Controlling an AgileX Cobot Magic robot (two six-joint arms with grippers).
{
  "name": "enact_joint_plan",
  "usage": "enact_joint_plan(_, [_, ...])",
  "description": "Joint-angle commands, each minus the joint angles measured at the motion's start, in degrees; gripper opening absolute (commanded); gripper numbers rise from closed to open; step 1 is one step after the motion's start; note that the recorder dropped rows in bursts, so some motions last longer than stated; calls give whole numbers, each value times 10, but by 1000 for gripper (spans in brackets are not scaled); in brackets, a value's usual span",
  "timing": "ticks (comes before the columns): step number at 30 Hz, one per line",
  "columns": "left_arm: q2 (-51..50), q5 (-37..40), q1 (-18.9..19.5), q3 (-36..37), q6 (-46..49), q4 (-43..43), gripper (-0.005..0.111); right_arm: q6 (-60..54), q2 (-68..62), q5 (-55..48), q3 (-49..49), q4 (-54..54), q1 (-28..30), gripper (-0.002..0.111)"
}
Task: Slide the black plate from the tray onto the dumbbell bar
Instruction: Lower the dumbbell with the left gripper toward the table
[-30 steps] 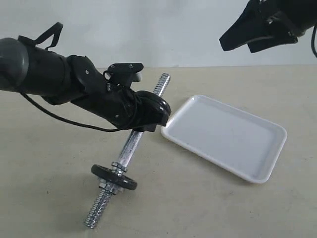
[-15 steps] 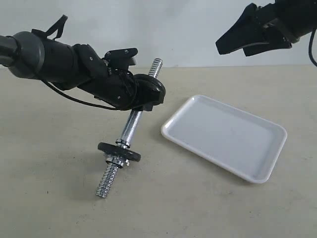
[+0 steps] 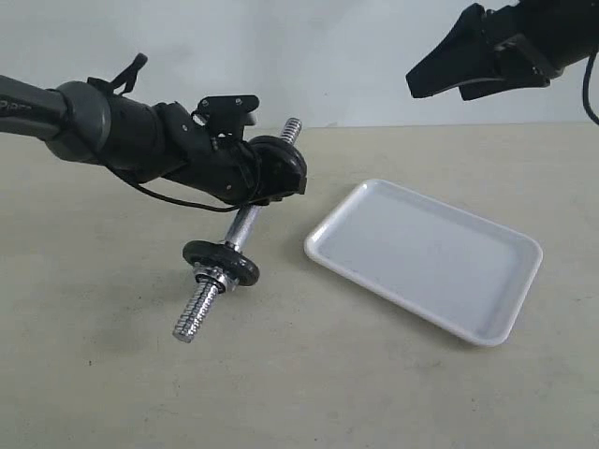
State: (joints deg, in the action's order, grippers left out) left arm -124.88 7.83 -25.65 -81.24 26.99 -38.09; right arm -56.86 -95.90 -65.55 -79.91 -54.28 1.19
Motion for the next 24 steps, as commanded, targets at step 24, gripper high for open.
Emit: enact_joint_plan(24, [-2,-114,-8,-21,95,-1,4,-22,4,12,-1,-32,5,104])
